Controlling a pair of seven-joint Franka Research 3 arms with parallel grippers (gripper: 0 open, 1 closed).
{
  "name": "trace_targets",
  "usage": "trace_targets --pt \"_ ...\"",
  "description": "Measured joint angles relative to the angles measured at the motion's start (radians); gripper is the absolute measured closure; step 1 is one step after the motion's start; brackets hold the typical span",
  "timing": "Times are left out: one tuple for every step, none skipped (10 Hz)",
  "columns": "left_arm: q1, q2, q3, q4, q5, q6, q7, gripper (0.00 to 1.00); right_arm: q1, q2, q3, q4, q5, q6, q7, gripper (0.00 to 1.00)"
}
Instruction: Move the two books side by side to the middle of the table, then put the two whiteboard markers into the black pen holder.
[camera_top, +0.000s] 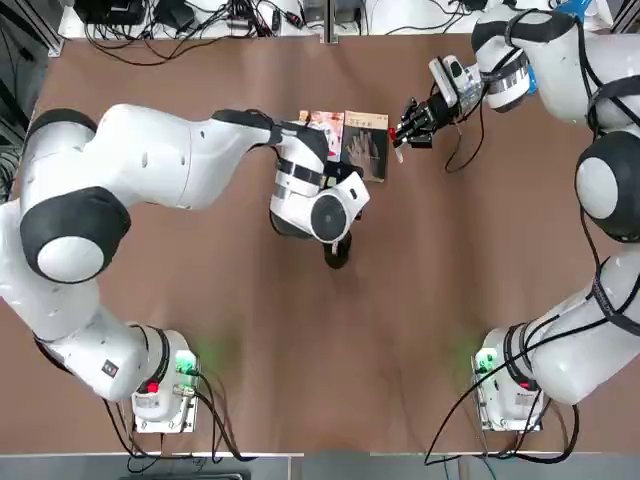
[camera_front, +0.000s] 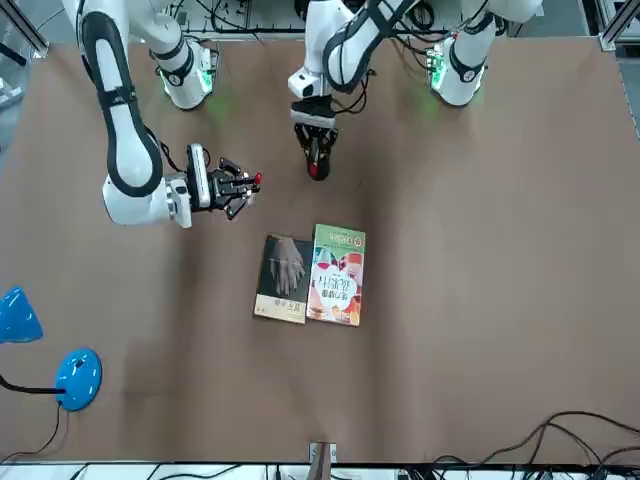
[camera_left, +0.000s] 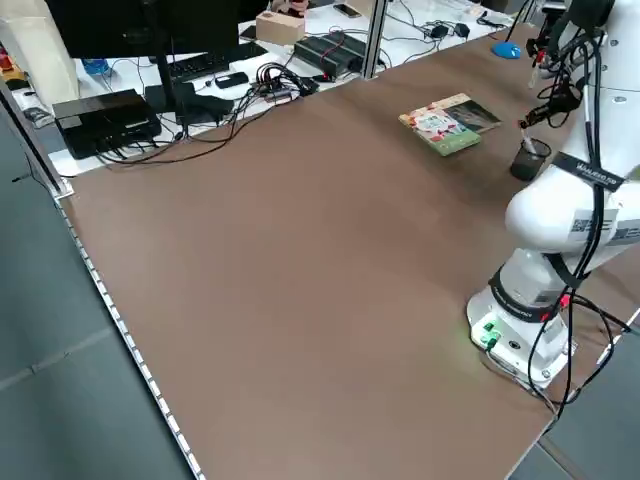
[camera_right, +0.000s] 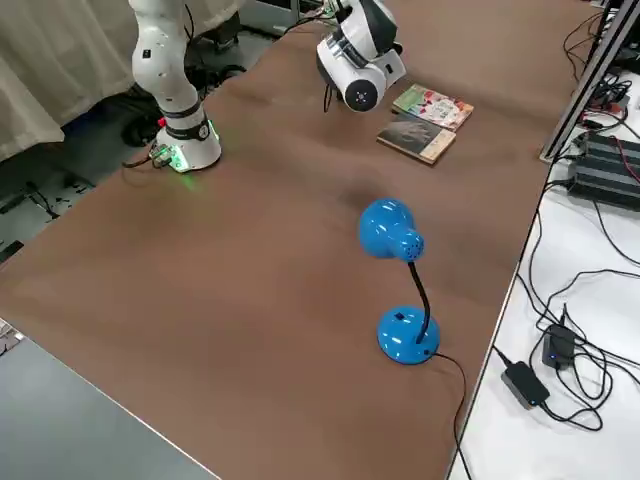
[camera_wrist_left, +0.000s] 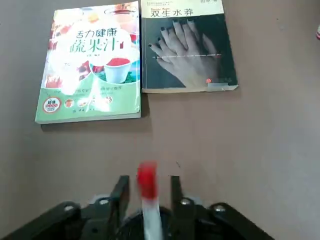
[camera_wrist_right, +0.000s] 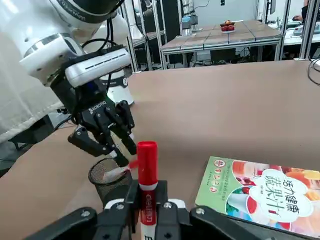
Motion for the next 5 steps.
trace_targets --pt "0.000 0.000 0.000 0.000 0.000 -0.008 0.000 0.38 0.008 0.000 0.000 0.001 0.008 -0.005 -0.002 0.83" --pt "-0.001 0.000 0.000 0.001 0.000 -0.010 0.000 0.22 0.027 0.001 0.001 0.003 0.026 -0.012 -0.003 0.83" --pt "-0.001 0.000 -0.001 0.004 0.001 -0.011 0.000 0.08 0.048 0.002 0.001 0.004 0.042 -0.019 -0.003 0.83" --pt "0.002 -0.002 -0.001 0.009 0.002 -0.013 0.005 0.00 0.069 0.003 0.001 0.004 0.055 -0.020 -0.003 0.83" --pt "0.016 -0.010 -0.001 0.017 0.002 -0.021 0.027 0.00 0.089 0.004 0.001 0.005 0.063 -0.021 -0.003 0.83"
